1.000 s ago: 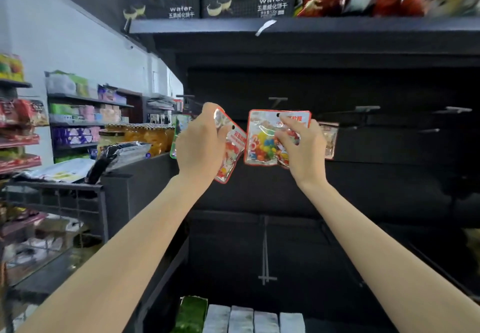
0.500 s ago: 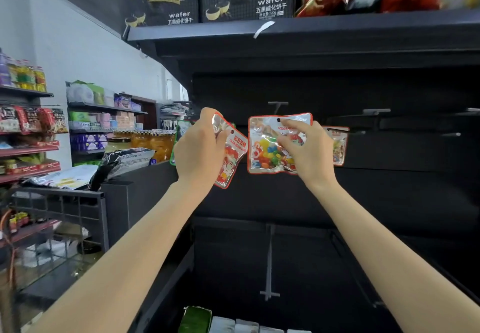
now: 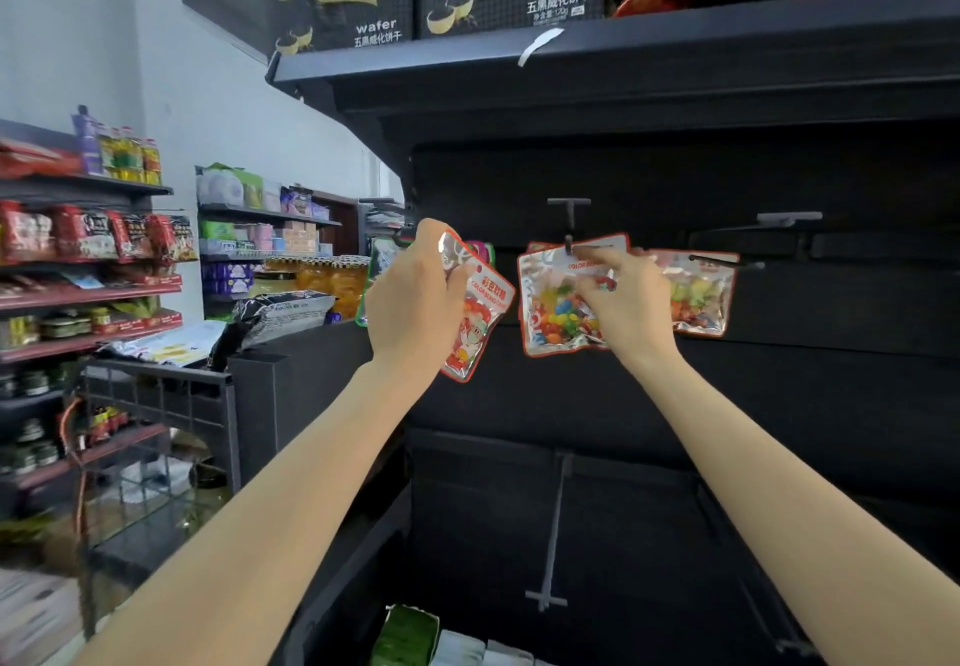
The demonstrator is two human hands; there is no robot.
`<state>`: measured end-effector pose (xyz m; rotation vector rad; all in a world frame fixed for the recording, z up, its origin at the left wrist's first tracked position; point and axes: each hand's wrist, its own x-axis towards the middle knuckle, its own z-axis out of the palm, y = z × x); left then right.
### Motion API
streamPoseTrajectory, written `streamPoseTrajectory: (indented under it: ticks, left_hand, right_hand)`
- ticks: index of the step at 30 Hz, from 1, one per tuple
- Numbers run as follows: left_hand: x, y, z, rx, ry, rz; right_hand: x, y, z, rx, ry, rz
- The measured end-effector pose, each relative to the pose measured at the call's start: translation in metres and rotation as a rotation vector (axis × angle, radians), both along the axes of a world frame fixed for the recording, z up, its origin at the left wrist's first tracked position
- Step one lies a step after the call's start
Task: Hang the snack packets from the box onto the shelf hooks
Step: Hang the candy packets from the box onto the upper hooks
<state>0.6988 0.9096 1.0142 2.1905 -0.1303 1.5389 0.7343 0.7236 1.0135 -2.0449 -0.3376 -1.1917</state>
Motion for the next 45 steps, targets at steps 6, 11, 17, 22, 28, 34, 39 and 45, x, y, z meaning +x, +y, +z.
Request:
streamPoseTrajectory:
  ticks: [6, 11, 17, 22, 28, 34, 39, 45]
  left_hand:
    - [0.001, -0.011, -0.001, 0.009, 0.012, 0.045]
    - [0.003, -0.018, -0.003, -0.039, 0.050, 0.020]
    - [0.005, -0.015, 0.002, -0.183, 0.106, -0.155]
    - [0.000, -0.020, -0.002, -0.349, 0.102, -0.369]
    - [-0.002, -0.039, -0.005, -0.537, 0.082, -0.613]
    - [0.001, -0.059, 0.000, -0.458, -0.025, -0.667]
    - [0.009, -0.058, 0.003, -0.280, 0.041, -0.557]
    - [0.012, -0.056, -0.008, -0.229, 0.080, -0.510]
  right_hand:
    - [0.039, -0.006, -0.004, 0.034, 0.220, 0.050]
    - [0.064, -0.009, -0.004, -0.003, 0.413, 0.042]
    - [0.066, -0.005, 0.002, -0.057, 0.481, -0.083]
    - [0.021, -0.003, -0.014, 0.124, 0.019, 0.174]
    - [-0.029, 0.001, -0.015, 0.170, -0.090, 0.625]
    - [-0.023, 0.001, -0.007, 0.138, -0.188, 0.460]
    - [-0.014, -0.003, 0.002, 0.152, -0.194, 0.332]
    - [-0.011, -0.005, -0.005, 0.149, -0.181, 0.322]
